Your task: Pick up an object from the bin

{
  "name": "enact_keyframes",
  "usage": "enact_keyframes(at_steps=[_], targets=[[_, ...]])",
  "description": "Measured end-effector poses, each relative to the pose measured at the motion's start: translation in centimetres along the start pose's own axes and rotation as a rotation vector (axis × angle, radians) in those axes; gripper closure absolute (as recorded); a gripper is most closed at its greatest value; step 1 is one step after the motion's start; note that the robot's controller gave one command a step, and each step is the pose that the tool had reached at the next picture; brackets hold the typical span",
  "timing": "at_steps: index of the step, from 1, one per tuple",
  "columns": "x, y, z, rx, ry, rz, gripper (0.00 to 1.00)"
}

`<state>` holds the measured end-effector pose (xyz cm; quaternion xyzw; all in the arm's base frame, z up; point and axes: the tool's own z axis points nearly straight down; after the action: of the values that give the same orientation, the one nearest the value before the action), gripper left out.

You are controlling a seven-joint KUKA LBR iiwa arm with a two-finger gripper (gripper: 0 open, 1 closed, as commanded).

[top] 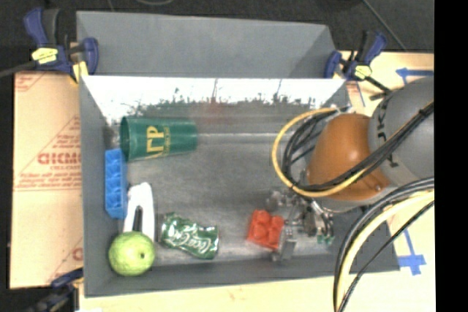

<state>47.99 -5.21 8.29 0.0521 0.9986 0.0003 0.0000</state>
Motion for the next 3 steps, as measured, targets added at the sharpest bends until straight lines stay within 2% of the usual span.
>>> enact_keyframes(at_steps=[1,2,3], targets=[[0.0,1.0,1.0,0.001,-0.008,-0.053,0.0],[0.5,2.2,0.9,0.002,-0.018,-0.235,1.0],[0.5,2.2,0.9,0.002,-0.018,-0.235,1.0]])
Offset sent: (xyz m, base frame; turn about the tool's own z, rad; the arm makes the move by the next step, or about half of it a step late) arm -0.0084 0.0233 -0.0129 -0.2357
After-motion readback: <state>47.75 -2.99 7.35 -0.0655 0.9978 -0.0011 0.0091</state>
